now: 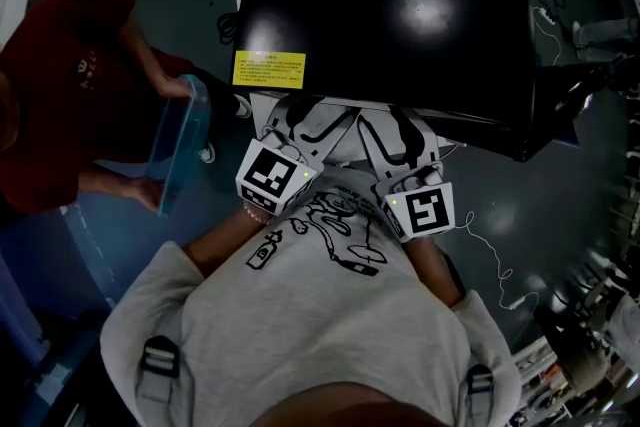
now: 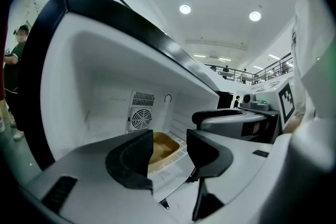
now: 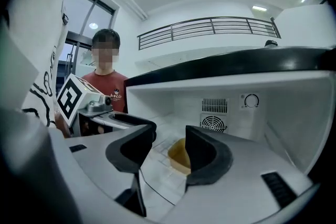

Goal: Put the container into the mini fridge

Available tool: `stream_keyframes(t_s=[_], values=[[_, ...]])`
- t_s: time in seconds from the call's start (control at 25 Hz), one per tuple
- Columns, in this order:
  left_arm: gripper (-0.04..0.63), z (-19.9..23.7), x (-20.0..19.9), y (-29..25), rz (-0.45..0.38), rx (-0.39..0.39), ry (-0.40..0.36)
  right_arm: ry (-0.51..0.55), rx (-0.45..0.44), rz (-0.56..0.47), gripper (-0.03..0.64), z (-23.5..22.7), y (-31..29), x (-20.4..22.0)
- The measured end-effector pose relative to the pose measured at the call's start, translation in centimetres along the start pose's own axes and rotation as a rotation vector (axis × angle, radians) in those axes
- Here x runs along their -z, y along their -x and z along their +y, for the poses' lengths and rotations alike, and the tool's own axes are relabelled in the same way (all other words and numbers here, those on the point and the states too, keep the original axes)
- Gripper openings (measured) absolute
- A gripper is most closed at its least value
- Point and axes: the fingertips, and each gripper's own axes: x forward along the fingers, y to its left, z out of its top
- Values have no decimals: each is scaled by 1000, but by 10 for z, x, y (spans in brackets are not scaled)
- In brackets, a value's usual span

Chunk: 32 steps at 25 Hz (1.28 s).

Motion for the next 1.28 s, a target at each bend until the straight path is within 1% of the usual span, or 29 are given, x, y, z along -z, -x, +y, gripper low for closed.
stream_keyframes(t_s=[0.12,0.32,0.48,0.56,0.72,0.88,1.0,1.12,1.28], values=[[209,-4,-8,4,-19,10,-6,2,-9,-20,210,4,3,-7],[209,-9,-16,10,-38,10,-28,7,-5,-102,209,9,5,-30],[209,-10,-20,14,-49,8,-29,7,-23,-45,208,13,12,-22],[209,-11,-23,15,-60,7,-29,8,-30,-59,207,15,13,-24],[209,-12,-23,17,-50,12,-31,9,-24,-90,207,15,13,-30],[209,-14,-27,17,-70,10,-24,16,-26,-35,207,15,16,-22],[209,-14,-29,18,-79,8,-21,12,-26,-44,208,15,17,-20],[209,-14,-27,18,-58,11,-31,13,-25,-56,207,16,16,-24],[209,-14,-26,17,-52,16,-28,12,-14,-70,209,13,15,-28]])
